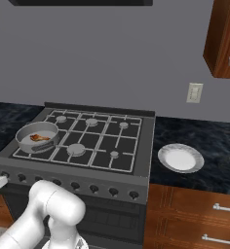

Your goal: Retrieve the frozen meat and place it in the pot on a burner. Then turn the burner on.

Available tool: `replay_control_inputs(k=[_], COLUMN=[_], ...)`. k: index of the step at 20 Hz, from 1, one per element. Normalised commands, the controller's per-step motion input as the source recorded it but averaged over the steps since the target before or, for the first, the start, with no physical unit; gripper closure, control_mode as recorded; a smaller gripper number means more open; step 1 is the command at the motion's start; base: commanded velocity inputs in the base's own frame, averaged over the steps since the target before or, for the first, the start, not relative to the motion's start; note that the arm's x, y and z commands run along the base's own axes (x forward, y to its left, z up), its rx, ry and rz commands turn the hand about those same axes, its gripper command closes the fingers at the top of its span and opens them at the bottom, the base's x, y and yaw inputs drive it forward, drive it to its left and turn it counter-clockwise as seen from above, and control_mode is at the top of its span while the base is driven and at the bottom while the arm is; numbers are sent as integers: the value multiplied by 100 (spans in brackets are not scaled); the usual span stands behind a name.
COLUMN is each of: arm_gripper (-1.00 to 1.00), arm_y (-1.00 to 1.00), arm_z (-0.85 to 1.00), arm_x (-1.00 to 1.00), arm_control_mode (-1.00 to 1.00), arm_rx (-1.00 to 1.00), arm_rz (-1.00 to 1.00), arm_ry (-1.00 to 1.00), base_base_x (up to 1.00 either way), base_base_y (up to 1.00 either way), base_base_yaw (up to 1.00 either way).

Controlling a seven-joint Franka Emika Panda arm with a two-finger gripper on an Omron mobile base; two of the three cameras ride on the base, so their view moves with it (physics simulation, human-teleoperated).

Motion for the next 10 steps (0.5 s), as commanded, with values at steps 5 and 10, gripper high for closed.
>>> replay_control_inputs(k=[5, 10], arm_gripper=[100, 100], arm_y=[0, 0], arm_z=[0, 4], arm_x=[0, 0], arm_control_mode=[-100, -100], arm_rx=[0, 0], arm_rz=[7, 3], arm_ry=[-14, 0], base_base_x=[0, 0], base_base_y=[0, 0], base_base_yaw=[0, 0])
